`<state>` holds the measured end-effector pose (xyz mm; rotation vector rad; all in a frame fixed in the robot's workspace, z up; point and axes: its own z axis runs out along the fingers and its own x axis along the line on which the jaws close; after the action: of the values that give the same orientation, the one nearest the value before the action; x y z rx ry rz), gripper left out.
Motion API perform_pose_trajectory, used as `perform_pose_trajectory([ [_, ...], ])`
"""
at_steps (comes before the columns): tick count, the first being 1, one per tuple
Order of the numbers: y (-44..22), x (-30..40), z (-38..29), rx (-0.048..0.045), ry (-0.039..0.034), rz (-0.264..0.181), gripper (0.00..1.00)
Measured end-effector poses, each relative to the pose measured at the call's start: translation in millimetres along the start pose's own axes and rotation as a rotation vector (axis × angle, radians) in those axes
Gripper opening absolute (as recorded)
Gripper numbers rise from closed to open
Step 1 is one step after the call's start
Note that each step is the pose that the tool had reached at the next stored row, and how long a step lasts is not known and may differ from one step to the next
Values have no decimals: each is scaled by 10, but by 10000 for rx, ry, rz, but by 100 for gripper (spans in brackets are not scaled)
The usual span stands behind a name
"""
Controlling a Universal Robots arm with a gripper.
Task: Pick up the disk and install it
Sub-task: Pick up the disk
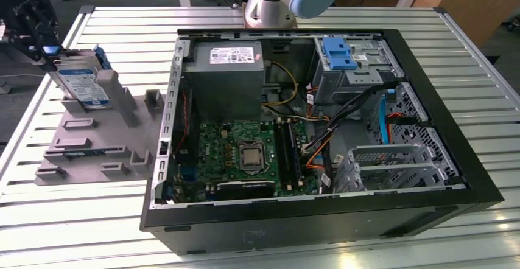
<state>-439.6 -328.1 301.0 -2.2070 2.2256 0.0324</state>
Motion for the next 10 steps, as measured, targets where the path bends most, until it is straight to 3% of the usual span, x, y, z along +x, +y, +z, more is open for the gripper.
perform_pose_trajectory([
  [10,0,1,55,4,1,0,52],
])
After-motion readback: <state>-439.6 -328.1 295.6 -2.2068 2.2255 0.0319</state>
